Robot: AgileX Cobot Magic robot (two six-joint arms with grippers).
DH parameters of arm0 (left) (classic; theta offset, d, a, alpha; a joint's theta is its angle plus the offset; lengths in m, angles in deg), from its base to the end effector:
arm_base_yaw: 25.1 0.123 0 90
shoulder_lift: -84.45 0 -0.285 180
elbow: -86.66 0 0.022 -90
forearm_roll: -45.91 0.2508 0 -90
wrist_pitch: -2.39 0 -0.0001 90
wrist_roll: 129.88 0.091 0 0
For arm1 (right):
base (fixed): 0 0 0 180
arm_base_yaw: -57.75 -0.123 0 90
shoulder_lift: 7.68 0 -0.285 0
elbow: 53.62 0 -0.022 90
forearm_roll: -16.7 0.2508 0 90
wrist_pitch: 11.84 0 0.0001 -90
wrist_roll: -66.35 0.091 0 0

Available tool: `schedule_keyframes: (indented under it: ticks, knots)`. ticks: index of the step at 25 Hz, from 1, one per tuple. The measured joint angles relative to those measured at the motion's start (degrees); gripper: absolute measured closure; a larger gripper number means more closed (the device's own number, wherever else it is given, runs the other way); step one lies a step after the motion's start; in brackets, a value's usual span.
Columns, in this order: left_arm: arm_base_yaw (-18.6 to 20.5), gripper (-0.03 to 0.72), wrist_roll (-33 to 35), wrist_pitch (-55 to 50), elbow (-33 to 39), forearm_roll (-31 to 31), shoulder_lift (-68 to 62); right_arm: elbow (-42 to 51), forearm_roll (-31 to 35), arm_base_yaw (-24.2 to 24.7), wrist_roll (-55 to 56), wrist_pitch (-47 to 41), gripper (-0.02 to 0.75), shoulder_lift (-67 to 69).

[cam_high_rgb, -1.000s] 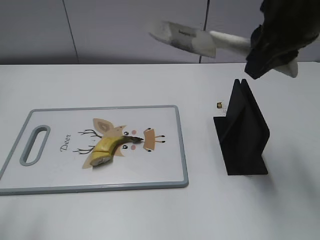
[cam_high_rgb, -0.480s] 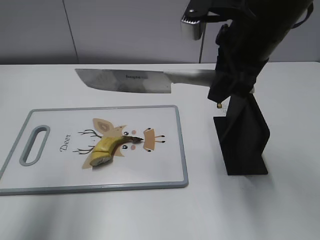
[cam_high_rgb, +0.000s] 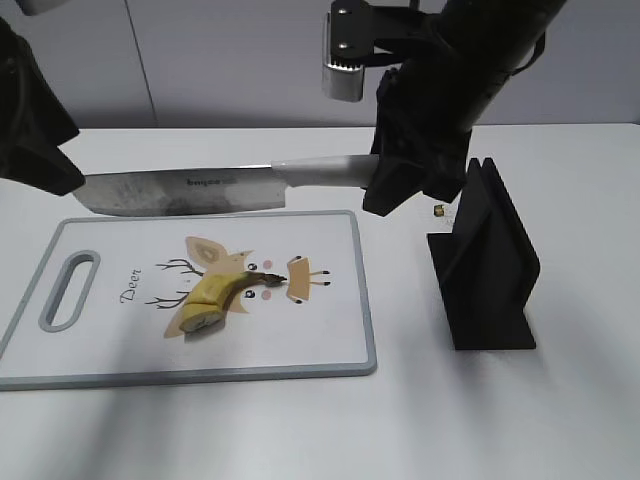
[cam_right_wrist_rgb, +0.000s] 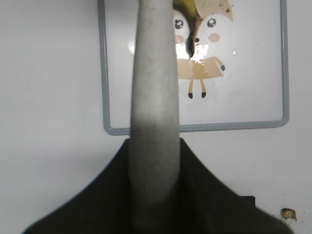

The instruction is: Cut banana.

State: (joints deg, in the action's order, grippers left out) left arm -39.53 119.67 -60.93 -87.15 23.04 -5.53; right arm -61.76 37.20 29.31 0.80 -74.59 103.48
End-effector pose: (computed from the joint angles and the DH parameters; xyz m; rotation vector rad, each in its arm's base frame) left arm 0.2672 -0.1014 0.3240 1.6496 2.0617 -0.2401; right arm 0.3168 0.2038 0.2705 -1.9116 2.0210 0.3401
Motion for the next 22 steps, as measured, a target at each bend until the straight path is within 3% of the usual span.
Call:
schedule_keyframes:
  ticks: [9,15,20,22]
  knots:
    - [0.0,0.107,0.9,3.3,0.0,1.0,-5.2,-6.6,1.6,-0.8,-1.4,-2.0,0.576,5.7]
    - [0.0,0.216,1.0,4.0,-0.1,1.1,-7.9,-6.7,1.8,-0.9,-1.7,-1.4,0.576,6.0]
    - [0.0,0.252,1.0,4.4,-0.1,1.1,-9.2,-6.7,2.0,-0.9,-1.7,-1.1,0.576,6.0]
    - [0.0,0.312,1.0,5.0,-0.1,1.1,-9.3,-6.7,2.2,-0.9,-1.7,-1.0,0.576,6.0]
